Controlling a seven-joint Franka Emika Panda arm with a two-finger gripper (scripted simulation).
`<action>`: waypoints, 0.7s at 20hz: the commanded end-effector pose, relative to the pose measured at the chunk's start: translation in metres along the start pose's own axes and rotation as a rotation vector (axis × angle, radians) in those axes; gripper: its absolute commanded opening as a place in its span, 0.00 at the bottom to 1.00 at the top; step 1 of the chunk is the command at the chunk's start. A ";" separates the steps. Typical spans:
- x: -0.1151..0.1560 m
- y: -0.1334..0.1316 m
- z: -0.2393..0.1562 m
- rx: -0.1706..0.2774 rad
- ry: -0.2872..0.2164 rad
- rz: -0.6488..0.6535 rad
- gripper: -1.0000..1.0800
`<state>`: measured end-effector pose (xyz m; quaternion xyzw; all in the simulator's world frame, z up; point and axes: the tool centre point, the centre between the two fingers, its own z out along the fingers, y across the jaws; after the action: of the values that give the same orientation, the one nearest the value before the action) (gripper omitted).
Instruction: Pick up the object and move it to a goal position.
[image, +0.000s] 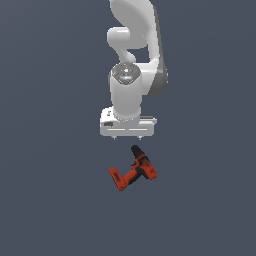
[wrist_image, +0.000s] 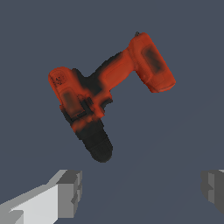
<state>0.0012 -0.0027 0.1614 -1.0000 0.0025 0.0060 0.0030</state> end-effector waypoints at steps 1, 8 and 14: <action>0.000 0.000 0.000 0.000 0.000 0.000 0.81; 0.001 0.002 -0.003 -0.010 -0.001 0.008 0.81; 0.002 -0.001 0.003 -0.008 0.000 -0.023 0.81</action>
<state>0.0029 -0.0027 0.1607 -1.0000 -0.0035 0.0059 -0.0011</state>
